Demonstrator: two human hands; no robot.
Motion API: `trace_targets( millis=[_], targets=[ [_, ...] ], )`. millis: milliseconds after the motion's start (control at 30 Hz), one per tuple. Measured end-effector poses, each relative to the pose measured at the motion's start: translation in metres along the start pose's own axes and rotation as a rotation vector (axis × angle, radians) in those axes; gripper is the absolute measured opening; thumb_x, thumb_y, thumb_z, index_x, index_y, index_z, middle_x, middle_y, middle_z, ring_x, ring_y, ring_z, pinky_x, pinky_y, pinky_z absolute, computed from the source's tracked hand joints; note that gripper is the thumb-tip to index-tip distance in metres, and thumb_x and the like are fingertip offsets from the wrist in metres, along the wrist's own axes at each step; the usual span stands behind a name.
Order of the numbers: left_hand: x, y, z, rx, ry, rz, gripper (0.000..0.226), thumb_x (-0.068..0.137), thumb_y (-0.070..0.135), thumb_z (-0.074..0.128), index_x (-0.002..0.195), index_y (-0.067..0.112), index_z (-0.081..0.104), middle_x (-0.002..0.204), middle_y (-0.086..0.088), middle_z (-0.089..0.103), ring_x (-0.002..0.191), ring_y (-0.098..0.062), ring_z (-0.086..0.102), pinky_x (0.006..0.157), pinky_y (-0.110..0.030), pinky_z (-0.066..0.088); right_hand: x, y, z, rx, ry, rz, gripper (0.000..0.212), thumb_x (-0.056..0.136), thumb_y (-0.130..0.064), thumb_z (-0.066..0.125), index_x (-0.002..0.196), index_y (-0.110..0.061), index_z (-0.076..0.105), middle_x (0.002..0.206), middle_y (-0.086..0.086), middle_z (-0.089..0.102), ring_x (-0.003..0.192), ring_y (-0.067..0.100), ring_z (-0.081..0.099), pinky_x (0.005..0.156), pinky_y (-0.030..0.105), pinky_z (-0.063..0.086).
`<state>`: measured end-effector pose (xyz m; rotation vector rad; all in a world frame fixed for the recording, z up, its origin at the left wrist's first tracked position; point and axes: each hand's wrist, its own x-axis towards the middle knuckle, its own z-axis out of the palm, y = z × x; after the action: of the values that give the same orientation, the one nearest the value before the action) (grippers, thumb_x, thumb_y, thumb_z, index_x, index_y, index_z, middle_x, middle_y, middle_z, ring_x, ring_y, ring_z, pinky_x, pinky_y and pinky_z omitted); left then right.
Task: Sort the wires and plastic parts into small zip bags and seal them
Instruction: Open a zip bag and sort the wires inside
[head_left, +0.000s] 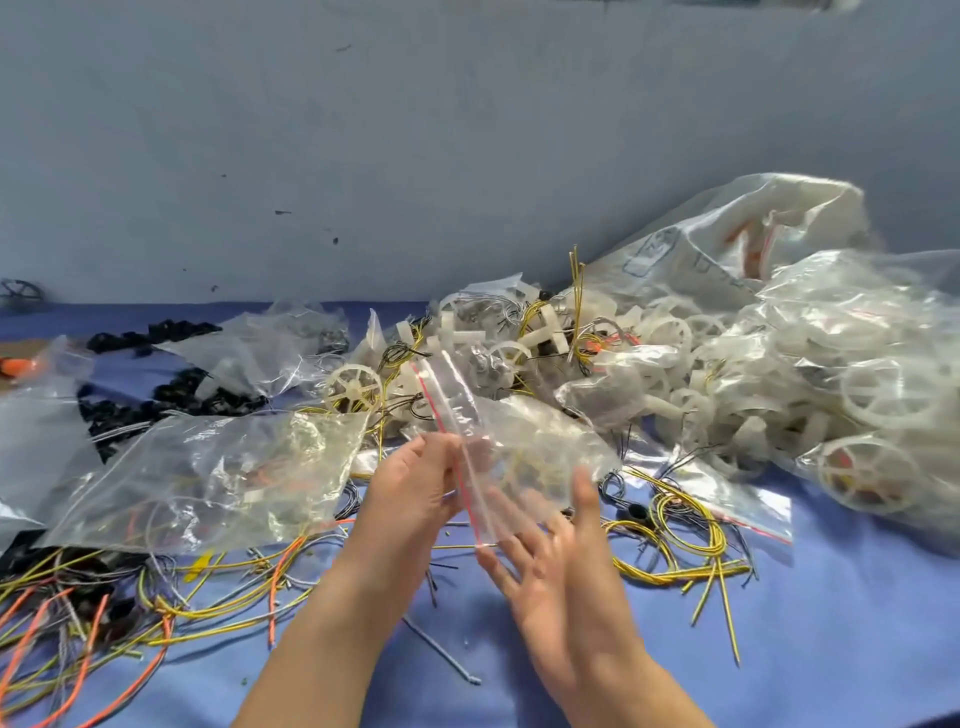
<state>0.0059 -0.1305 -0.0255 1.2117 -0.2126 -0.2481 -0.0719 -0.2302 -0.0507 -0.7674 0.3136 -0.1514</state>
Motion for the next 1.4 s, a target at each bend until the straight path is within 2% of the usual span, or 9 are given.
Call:
trace_targets(
  millis=[133,333,567,700,800,867,1133,1233,1400],
  targets=[
    [0.008,0.003,-0.005,0.088,-0.108,-0.016,0.033,0.094,0.008,0.043,0.079,0.012,0.072,0.079,-0.006,0.074,0.070,-0.017,0.071,0.059,-0.025,0.056,0.022,-0.037,-0.020,0.388,0.028,0.042,0.048,0.086,-0.051,0.061,0.116,-0.013,0.065,0.104,0.001,0.073,0.089,0.019,0.071,0.071,0.034,0.058],
    [0.006,-0.002,-0.036,0.705,0.181,0.291,0.015,0.094,0.023,0.058,0.082,0.020,0.066,0.070,0.005,0.067,0.059,-0.002,0.056,0.060,-0.015,0.044,0.028,-0.059,-0.034,0.066,0.405,-0.353,0.003,0.092,-0.021,0.064,0.094,-0.020,0.064,0.067,-0.010,0.063,0.067,0.011,0.060,0.062,0.022,0.051],
    [0.010,-0.025,-0.020,0.613,0.096,0.072,0.011,0.094,0.018,0.060,0.084,0.017,0.065,0.056,0.013,0.060,0.050,0.000,0.055,0.054,-0.022,0.045,0.015,-0.075,-0.061,-0.731,0.871,-0.804,0.063,0.088,-0.011,0.059,0.145,-0.020,0.035,0.143,0.009,0.038,0.128,0.023,0.043,0.105,0.032,0.035],
    [0.009,-0.024,-0.016,0.604,0.070,0.037,0.012,0.093,0.018,0.060,0.082,0.018,0.066,0.062,0.009,0.062,0.054,-0.002,0.059,0.056,-0.025,0.048,0.016,-0.069,-0.043,-1.031,0.532,-1.065,0.039,0.090,-0.007,0.054,0.125,-0.025,0.056,0.121,-0.006,0.056,0.111,0.014,0.055,0.096,0.036,0.045],
    [0.001,-0.022,-0.011,0.556,0.022,0.069,0.014,0.095,0.014,0.058,0.082,0.014,0.065,0.069,0.007,0.069,0.061,-0.005,0.063,0.057,-0.023,0.051,0.018,-0.038,-0.023,-1.191,0.137,-0.798,0.021,0.094,-0.025,0.059,0.114,-0.031,0.059,0.101,-0.013,0.063,0.083,0.003,0.061,0.073,0.027,0.050],
    [-0.002,-0.024,-0.007,0.475,-0.020,0.090,0.013,0.096,0.011,0.056,0.087,0.009,0.065,0.072,0.002,0.071,0.066,-0.010,0.065,0.059,-0.026,0.055,0.022,-0.022,-0.016,-1.299,0.028,-0.637,0.022,0.094,-0.040,0.057,0.115,-0.032,0.059,0.101,-0.012,0.063,0.083,0.003,0.062,0.078,0.032,0.051],
    [-0.007,-0.031,0.002,0.308,-0.206,0.026,0.048,0.092,-0.015,0.029,0.108,0.011,0.065,0.097,0.003,0.076,0.088,-0.014,0.073,0.064,-0.028,0.058,0.034,-0.010,-0.009,-1.252,0.108,-0.476,0.020,0.092,-0.043,0.059,0.104,-0.027,0.060,0.101,-0.007,0.057,0.092,0.010,0.059,0.081,0.032,0.048],
    [-0.002,-0.040,0.001,0.523,-0.175,0.043,0.056,0.086,-0.013,0.031,0.109,0.024,0.067,0.104,-0.001,0.071,0.083,-0.026,0.072,0.070,-0.048,0.060,0.038,-0.010,-0.012,-1.303,0.209,-0.490,0.011,0.092,-0.031,0.058,0.101,-0.026,0.062,0.093,-0.006,0.058,0.087,0.014,0.058,0.081,0.032,0.046],
    [-0.002,-0.052,-0.004,1.486,-0.105,0.256,0.036,0.094,0.025,0.040,0.126,0.043,0.046,0.100,0.003,0.053,0.100,-0.023,0.061,0.077,-0.035,0.047,0.034,-0.016,-0.006,-1.310,0.357,-0.697,0.021,0.089,-0.024,0.056,0.107,-0.028,0.065,0.094,-0.009,0.063,0.084,0.012,0.058,0.076,0.032,0.044]
  ],
)
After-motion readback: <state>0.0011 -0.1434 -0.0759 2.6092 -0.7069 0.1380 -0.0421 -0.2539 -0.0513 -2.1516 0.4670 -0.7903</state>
